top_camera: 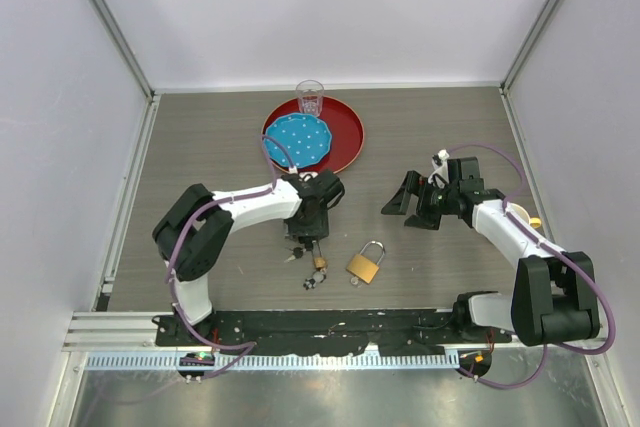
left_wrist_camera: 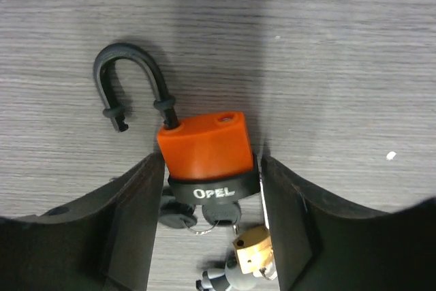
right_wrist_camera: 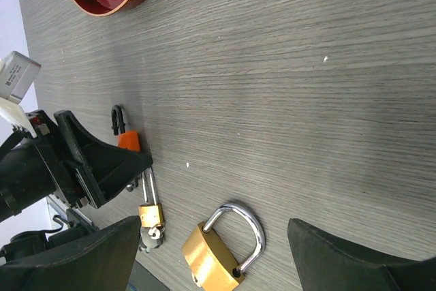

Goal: Lock with the key
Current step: Pick up the lock from the center of the board.

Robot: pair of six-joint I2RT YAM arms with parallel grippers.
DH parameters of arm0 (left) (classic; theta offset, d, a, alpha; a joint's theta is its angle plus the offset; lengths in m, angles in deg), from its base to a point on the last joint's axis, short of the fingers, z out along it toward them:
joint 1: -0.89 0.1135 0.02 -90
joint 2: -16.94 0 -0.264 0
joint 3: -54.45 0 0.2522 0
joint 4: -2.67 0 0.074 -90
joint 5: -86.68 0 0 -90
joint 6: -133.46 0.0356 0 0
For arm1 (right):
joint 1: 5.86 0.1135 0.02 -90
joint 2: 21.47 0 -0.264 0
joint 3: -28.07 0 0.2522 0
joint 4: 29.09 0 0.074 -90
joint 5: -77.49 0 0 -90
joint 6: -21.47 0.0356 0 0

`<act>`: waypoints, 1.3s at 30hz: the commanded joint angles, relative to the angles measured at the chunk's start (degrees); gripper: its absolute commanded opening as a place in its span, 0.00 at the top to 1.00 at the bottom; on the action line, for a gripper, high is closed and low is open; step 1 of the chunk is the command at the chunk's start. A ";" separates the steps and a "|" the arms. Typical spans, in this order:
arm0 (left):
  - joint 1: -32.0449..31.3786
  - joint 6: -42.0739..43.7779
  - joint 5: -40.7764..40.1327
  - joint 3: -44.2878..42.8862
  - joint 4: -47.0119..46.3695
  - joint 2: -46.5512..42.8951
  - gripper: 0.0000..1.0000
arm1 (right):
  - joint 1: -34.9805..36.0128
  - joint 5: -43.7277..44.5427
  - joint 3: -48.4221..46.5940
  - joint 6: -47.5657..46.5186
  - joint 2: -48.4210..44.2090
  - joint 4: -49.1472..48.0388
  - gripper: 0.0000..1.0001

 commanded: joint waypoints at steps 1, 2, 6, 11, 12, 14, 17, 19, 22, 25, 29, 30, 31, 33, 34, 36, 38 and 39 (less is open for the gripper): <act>-0.11 -0.31 0.20 -2.57 -0.56 2.62 0.39 | 0.37 -1.17 -1.40 -0.45 -0.24 -1.68 0.06; -0.11 -0.40 -0.15 -2.57 -0.38 2.89 0.39 | 0.28 -0.91 -1.40 -0.53 -0.24 -1.59 0.06; -0.03 -0.40 -1.29 -1.78 -0.64 3.07 0.48 | 0.37 -0.29 -1.66 -0.62 -0.60 -1.59 0.06; 0.33 -0.49 -1.29 -1.78 -0.73 3.16 0.28 | 0.37 -1.08 -1.93 -0.54 0.11 -1.51 0.06; 0.41 -0.75 -1.47 -1.86 -0.73 3.07 0.21 | 0.28 -1.08 -1.84 -0.45 0.20 -1.85 0.06; 0.94 -2.24 -1.90 -1.69 -0.65 2.37 0.19 | 0.28 -1.17 -1.84 -0.53 0.28 -1.94 0.06; 1.73 -3.91 -3.05 -0.81 -1.26 1.31 0.21 | 0.37 -1.34 -1.84 -0.53 0.55 -1.86 0.06; 2.00 -4.01 -2.96 -0.02 -3.01 0.61 0.25 | 0.46 -1.34 -1.84 -0.36 0.90 -2.03 0.06; 2.61 -4.01 -2.70 -0.02 -4.16 0.87 0.36 | 0.46 -1.34 -1.66 -0.36 0.99 -2.30 0.06; 2.88 -3.83 -2.26 -0.37 -4.86 2.09 0.42 | 0.63 -1.34 -1.75 -0.36 1.25 -2.30 0.06; 2.88 -2.78 -1.91 -0.81 -4.60 3.50 0.67 | 0.90 -1.35 -1.93 -0.36 1.43 -2.21 0.06; 2.88 -2.25 -1.82 -0.98 -4.43 3.77 0.73 | 0.81 -1.34 -1.93 -0.36 1.51 -2.21 0.06; 2.88 -1.90 -1.65 -0.99 -4.34 3.86 0.78 | 0.90 -1.26 -2.02 -0.36 1.51 -2.30 0.06; 2.88 -0.76 -1.64 -1.07 -3.64 3.68 0.94 | 0.99 -1.26 -2.37 -0.36 1.51 -2.12 0.06; 2.88 0.03 -1.64 -1.16 -3.37 3.42 0.99 | 1.07 -1.26 -2.54 -0.36 1.51 -1.95 0.06; 2.88 1.26 -2.43 -1.42 -2.23 2.11 1.00 | 1.42 -1.17 -3.24 -0.36 1.51 -1.77 0.06; 2.88 3.37 -4.18 -2.04 -0.22 0.09 1.00 | 1.77 -0.04 -4.29 -0.27 1.43 -1.60 0.06; 2.88 4.25 -4.80 -2.91 0.66 -0.79 1.00 | 2.21 0.24 -4.65 -0.36 1.34 -1.51 0.06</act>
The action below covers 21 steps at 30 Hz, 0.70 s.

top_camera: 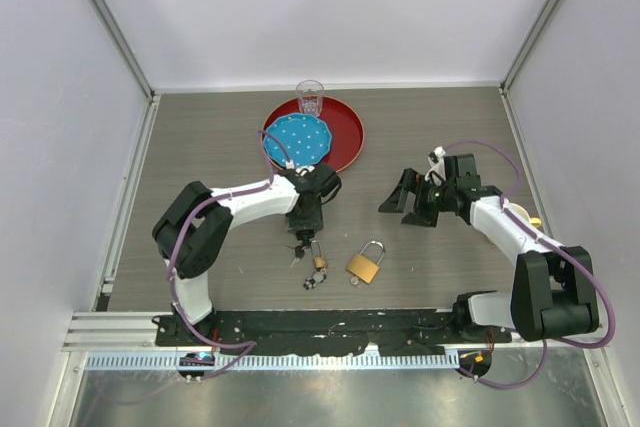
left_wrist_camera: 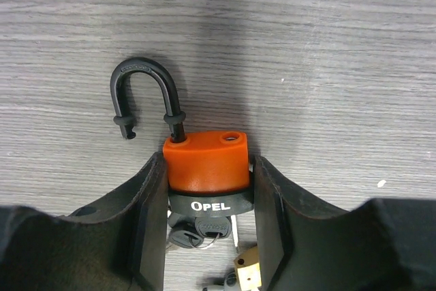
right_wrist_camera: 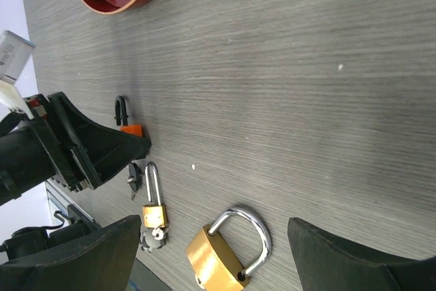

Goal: Lock with the key
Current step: Pick up the lock from the center of the board.

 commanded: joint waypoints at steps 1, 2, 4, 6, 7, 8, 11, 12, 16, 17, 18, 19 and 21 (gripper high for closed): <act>0.41 5.45 -4.93 -1.96 3.29 -3.11 1.00 | 1.47 0.63 -4.10 -0.38 -0.34 -1.13 0.05; 0.41 6.33 -5.55 -2.57 5.30 -5.12 1.00 | 1.82 0.54 -4.54 -0.38 -0.34 -1.48 0.05; 0.41 8.96 -6.44 -4.15 6.81 -7.24 1.00 | 3.05 -0.25 -6.21 -0.21 -0.26 -1.84 0.05; 0.41 11.25 -5.74 -5.03 7.60 -10.83 1.00 | 4.45 -0.95 -8.05 0.32 -0.17 -2.54 0.05; 0.41 12.83 -4.25 -5.12 7.52 -12.42 1.00 | 5.94 -1.04 -8.59 0.50 -0.17 -2.80 0.05; 0.41 15.11 -3.28 -5.21 7.26 -13.83 1.00 | 6.83 -1.13 -9.46 0.85 -0.43 -3.67 0.05; 0.32 19.24 0.85 -5.04 5.77 -20.33 1.00 | 9.37 -2.70 -10.17 2.95 -0.87 -7.79 0.03; 0.32 20.31 2.25 -4.60 5.15 -22.35 1.00 | 9.65 -3.67 -10.17 3.92 -0.96 -9.47 0.03; 0.32 22.69 8.50 -3.02 2.69 -32.53 1.00 | 10.70 -10.77 -9.12 11.20 -1.40 -22.02 0.03; 0.32 23.04 11.55 -2.49 1.73 -33.87 1.00 | 10.79 -11.58 -9.03 13.22 -1.57 -26.14 0.02; 0.32 24.17 13.58 -2.23 1.28 -35.01 1.00 | 11.23 -12.37 -8.86 14.55 -1.92 -28.45 0.01; 0.32 24.36 14.91 -1.88 0.67 -37.11 1.00 | 11.49 -13.25 -8.68 15.43 -2.01 -30.64 0.01; 0.32 25.06 21.32 -0.91 -1.00 -38.36 1.00 | 12.89 -15.36 -8.68 17.28 -1.84 -35.66 0.01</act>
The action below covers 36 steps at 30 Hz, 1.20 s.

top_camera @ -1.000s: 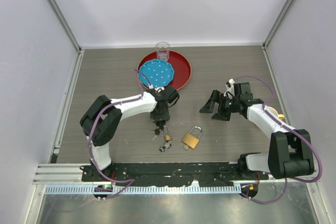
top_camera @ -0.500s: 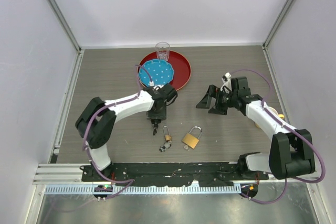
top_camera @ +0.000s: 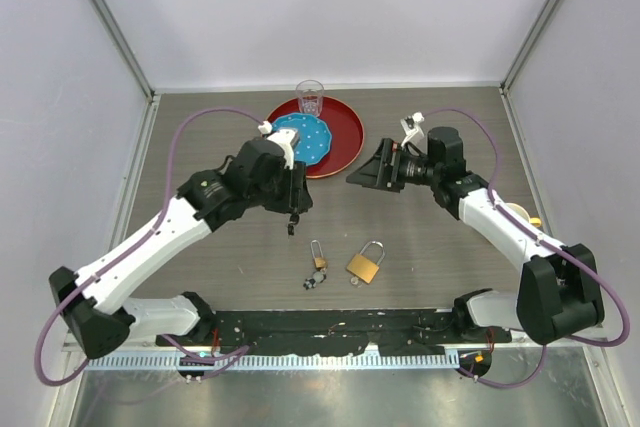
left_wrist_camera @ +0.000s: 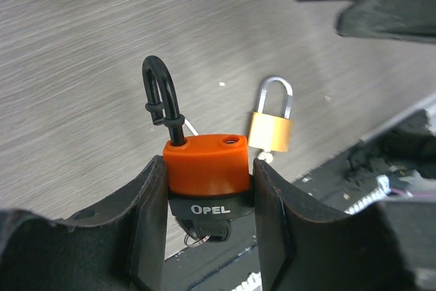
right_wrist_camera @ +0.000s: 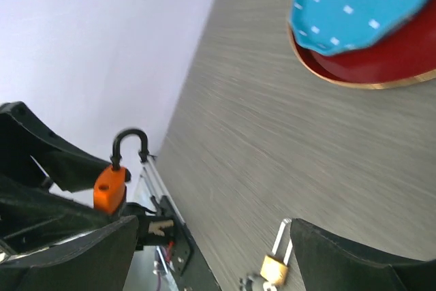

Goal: Lock with the key
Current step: Pick up the lock from the center of the board, then lock the lock.

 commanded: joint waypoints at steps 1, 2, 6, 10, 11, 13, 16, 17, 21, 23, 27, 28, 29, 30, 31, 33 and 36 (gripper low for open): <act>0.10 3.84 13.13 1.34 -5.79 -3.78 1.00 | 2.75 -6.82 -0.81 6.49 -1.71 -16.94 0.01; 0.10 3.67 14.28 1.70 -6.14 -3.88 1.00 | 3.46 -7.87 -1.16 6.75 -1.53 -18.87 0.01; 0.10 3.05 20.60 2.40 -7.37 -3.79 1.00 | 7.06 -9.72 -0.90 11.48 0.14 -26.77 0.01; 0.10 2.87 23.60 4.16 -11.32 -4.67 1.00 | 9.18 -9.11 -0.46 13.08 1.98 -32.59 0.01; 0.10 2.44 23.87 4.51 -12.38 -4.67 1.00 | 9.27 -9.11 -0.37 13.25 3.03 -33.64 0.01; 0.10 2.26 25.70 4.42 -12.91 -4.67 1.00 | 9.35 -8.23 -0.20 13.52 4.09 -34.88 0.01; -0.08 1.64 28.00 4.42 -14.75 -4.49 1.00 | 9.44 -7.26 -0.20 13.96 6.20 -37.07 0.02; -0.25 1.64 28.52 4.42 -14.93 -4.67 1.00 | 9.36 -7.35 0.15 14.92 6.81 -39.17 0.01; -0.43 0.51 29.50 5.04 -17.13 -5.37 1.00 | 9.44 -8.31 1.38 20.97 10.67 -48.04 0.03; -0.43 0.24 29.15 5.30 -17.66 -5.81 1.00 | 9.71 -10.24 2.61 29.54 12.00 -58.66 0.07; -0.43 0.32 26.78 5.74 -17.31 -6.69 1.00 | 9.71 -12.27 5.25 43.97 14.64 -78.00 0.19; -0.43 0.32 26.51 5.92 -17.48 -6.86 1.00 | 9.71 -12.53 5.86 45.32 15.08 -81.60 0.22; -0.43 0.32 26.16 6.27 -17.57 -7.13 1.00 | 9.79 -12.88 7.09 46.29 15.17 -82.94 0.24; -0.43 0.24 25.37 6.27 -17.40 -7.22 1.00 | 9.71 -13.32 7.80 47.43 14.99 -83.91 0.26; -0.43 0.24 25.19 6.36 -17.05 -7.22 1.00 | 9.79 -13.50 8.41 47.45 14.21 -84.18 0.27; -0.43 0.06 25.10 6.71 -16.78 -7.04 1.00 | 9.79 -13.85 10.26 47.18 13.24 -83.93 0.28; -0.43 -0.20 25.72 7.50 -17.04 -7.04 1.00 | 10.23 -14.47 11.32 43.85 10.87 -79.02 0.29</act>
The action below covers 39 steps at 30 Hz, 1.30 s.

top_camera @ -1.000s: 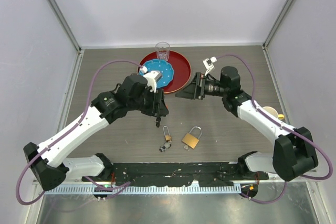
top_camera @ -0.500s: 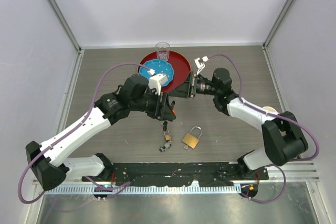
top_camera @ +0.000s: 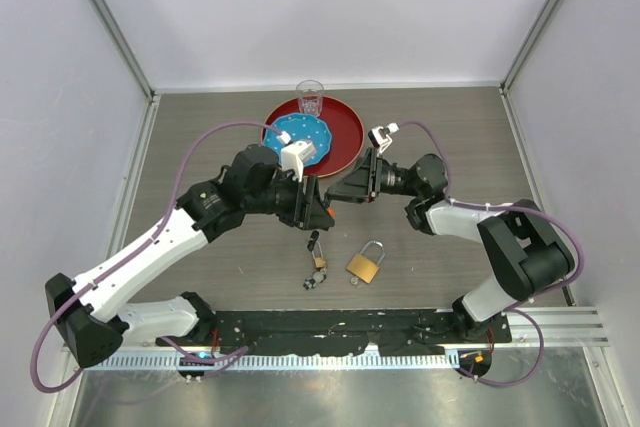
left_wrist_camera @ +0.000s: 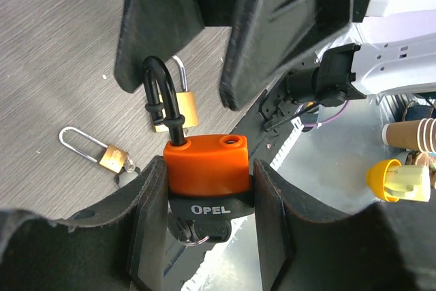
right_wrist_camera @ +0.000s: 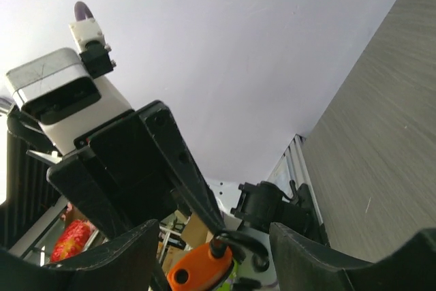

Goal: Lock with the key
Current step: Lock the lock.

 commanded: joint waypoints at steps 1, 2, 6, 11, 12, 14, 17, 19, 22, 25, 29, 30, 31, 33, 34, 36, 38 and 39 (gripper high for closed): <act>-0.28 -0.99 0.49 0.53 -4.39 -1.93 1.00 | 0.79 -2.29 1.44 -2.83 -4.89 -4.42 0.30; -0.28 -1.08 0.41 0.88 -4.48 -1.93 1.00 | 1.05 -2.38 1.53 -4.43 -6.38 -2.30 0.29; -0.28 -1.08 0.06 1.58 -4.74 -2.63 1.00 | 1.06 -2.12 1.53 -11.29 -9.55 7.38 0.37; -0.28 -1.17 -0.91 1.85 -4.30 -3.16 1.00 | 1.23 -1.94 1.09 -13.75 -11.58 11.69 0.57; -0.28 -1.43 -0.91 2.02 -4.65 -3.16 1.00 | 1.32 -1.77 1.09 -14.37 -11.84 12.31 0.59; -0.28 -1.52 -0.30 2.20 -5.00 -2.90 1.00 | 1.49 -1.51 0.65 -16.04 -12.19 15.73 0.59; -0.36 -1.87 0.23 1.85 -5.01 -2.11 1.00 | 2.28 -0.98 0.04 -18.32 -12.37 18.81 0.60; -0.36 -1.96 0.41 1.59 -5.18 -2.02 1.00 | 3.24 -0.10 -1.45 -22.00 -12.20 23.96 0.60; -0.54 -1.78 0.23 1.58 -5.36 -2.10 1.00 | 4.57 1.74 -4.26 -28.58 -11.76 33.63 0.61; -0.54 -1.78 -0.03 1.32 -5.53 -2.28 1.00 | 4.75 3.06 -5.67 -30.02 -11.14 37.18 0.70; -0.63 -1.52 -0.21 1.23 -5.01 -2.37 1.00 | 4.83 4.12 -6.29 -29.84 -11.58 37.62 0.82; -0.63 -1.43 -0.38 1.23 -4.57 -2.28 1.00 | 4.83 4.64 -6.55 -30.10 -11.84 38.32 0.90; -0.63 -1.43 -0.56 1.06 -4.39 -2.28 1.00 | 4.83 5.34 -7.25 -30.54 -11.84 40.51 0.94; -0.63 -1.26 -0.82 1.14 -4.04 -2.45 1.00 | 4.83 5.79 -7.26 -30.11 -12.28 40.44 0.98; -0.63 -1.17 -1.08 1.14 -3.87 -2.63 1.00 | 4.83 6.31 -7.35 -30.11 -12.54 41.14 0.98; -0.63 -0.90 -2.23 1.23 -3.25 -2.81 1.00 | 4.83 8.33 -7.61 -30.81 -12.98 43.51 0.98; -0.63 -0.55 -3.54 0.79 -2.72 -2.98 1.00 | 4.83 9.65 -7.26 -30.46 -14.04 43.95 0.98; -0.63 -0.55 -4.94 0.70 -2.20 -3.07 0.99 | 4.83 10.09 -7.26 -30.46 -14.48 44.56 0.98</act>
